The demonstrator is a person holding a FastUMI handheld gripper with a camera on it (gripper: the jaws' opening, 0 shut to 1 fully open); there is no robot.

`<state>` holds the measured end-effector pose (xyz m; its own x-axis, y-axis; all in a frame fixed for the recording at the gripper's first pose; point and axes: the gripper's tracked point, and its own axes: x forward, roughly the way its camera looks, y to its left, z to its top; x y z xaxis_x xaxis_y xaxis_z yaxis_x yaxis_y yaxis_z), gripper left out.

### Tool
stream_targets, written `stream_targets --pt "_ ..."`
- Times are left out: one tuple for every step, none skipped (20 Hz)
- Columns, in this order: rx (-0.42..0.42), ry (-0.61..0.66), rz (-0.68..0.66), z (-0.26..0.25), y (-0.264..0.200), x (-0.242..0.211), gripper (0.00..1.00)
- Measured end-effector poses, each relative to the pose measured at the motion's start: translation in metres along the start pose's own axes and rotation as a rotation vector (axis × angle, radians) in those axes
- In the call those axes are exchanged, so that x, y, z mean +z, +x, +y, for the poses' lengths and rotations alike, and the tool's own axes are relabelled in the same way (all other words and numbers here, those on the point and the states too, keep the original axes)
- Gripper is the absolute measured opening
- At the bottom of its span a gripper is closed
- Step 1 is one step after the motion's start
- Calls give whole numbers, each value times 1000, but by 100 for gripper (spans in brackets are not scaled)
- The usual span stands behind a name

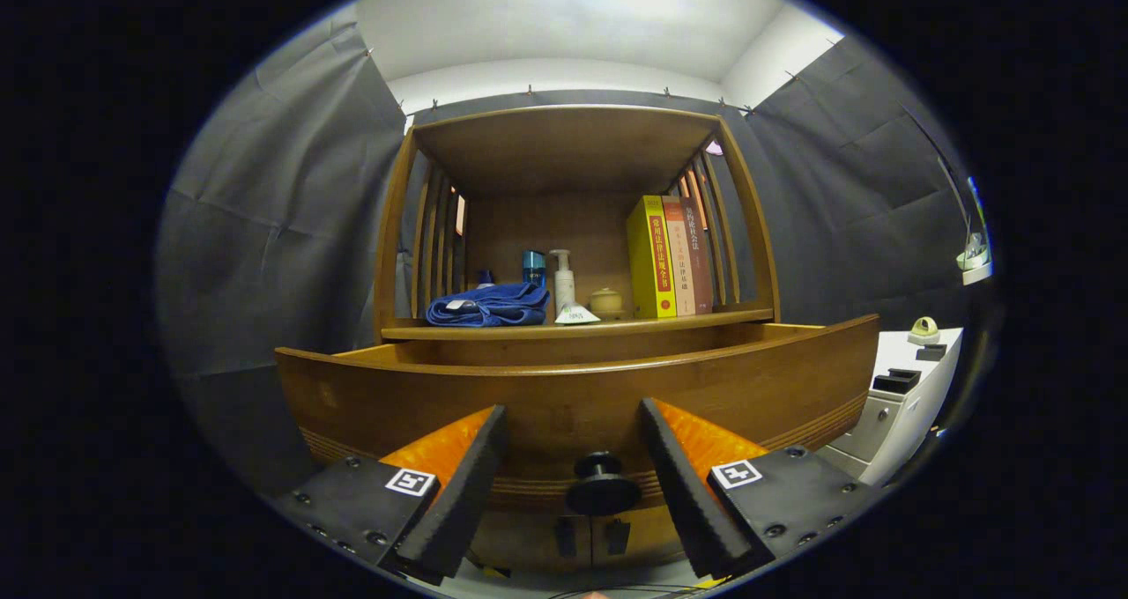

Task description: Pull open the drawer, take out the items inside it, and place them on the countertop above the cabinet.

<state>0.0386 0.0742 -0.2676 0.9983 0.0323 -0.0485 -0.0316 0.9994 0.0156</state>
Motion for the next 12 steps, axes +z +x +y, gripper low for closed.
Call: stream_targets --pt "-3 -6 11 1 3 -1 98" --pt "-6 -13 16 1 6 -2 98" --pt "-6 -17 13 2 8 0 98" --pt "-4 -17 15 2 10 0 99" --pt "-3 -21 17 1 15 0 98" --pt "-1 -25 30 0 20 0 98" --pt "1 -23 41 -2 27 0 98" --pt "5 -23 50 -3 35 2 98" --pt "8 -22 52 -3 44 7 98" --pt "10 -25 76 -5 49 3 98" --pt "8 -24 81 -5 60 3 98" --pt "7 -22 80 -5 64 2 98"
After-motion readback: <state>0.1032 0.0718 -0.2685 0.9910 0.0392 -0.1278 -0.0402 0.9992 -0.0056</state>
